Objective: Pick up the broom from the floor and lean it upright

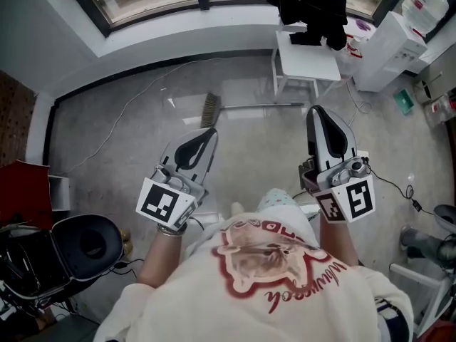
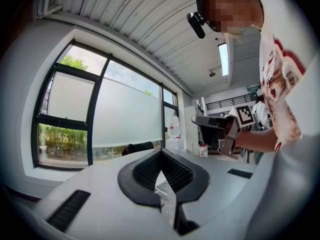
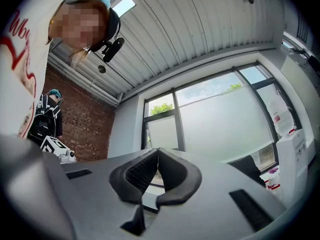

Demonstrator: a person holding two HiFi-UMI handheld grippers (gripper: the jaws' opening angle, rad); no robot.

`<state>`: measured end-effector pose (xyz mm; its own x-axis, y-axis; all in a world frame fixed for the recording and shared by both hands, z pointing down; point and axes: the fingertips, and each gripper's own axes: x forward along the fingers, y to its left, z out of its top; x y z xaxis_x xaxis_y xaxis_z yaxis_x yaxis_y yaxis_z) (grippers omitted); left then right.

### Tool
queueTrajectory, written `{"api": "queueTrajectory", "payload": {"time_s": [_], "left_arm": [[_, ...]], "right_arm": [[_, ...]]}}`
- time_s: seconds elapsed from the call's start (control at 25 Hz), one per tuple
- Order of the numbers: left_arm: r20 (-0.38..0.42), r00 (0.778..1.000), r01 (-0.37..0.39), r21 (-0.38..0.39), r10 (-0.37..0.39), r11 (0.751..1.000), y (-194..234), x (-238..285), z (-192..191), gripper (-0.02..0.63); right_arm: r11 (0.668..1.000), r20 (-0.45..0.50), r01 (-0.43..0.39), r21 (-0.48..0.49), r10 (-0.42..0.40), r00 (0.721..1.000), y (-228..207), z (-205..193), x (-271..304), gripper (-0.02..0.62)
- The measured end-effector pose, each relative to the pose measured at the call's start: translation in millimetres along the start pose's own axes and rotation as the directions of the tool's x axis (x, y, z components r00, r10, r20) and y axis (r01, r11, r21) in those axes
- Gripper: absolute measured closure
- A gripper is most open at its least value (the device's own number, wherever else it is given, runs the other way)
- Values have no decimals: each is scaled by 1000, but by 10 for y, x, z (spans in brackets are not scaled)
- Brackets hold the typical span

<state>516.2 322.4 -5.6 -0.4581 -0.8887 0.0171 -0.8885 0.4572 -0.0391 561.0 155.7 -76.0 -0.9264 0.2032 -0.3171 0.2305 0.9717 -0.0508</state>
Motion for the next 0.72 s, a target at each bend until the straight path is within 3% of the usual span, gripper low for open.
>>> {"api": "queueTrajectory", "payload": {"time_s": [0.16, 0.48, 0.72], "left_arm": [[12, 1000, 1, -23, -1, 1000, 103, 0, -73, 586], [4, 1000, -29, -30, 29, 999, 282, 287, -125, 586], [-22, 998, -57, -43, 56, 997, 867, 967, -344, 586]], "right_arm": [[1000, -25, -9, -6, 8, 1000, 76, -82, 91, 571], [999, -46, -9, -36, 7, 999, -238, -265, 258, 571], [998, -45, -46, -32, 45, 998, -745, -667, 995, 571]]}}
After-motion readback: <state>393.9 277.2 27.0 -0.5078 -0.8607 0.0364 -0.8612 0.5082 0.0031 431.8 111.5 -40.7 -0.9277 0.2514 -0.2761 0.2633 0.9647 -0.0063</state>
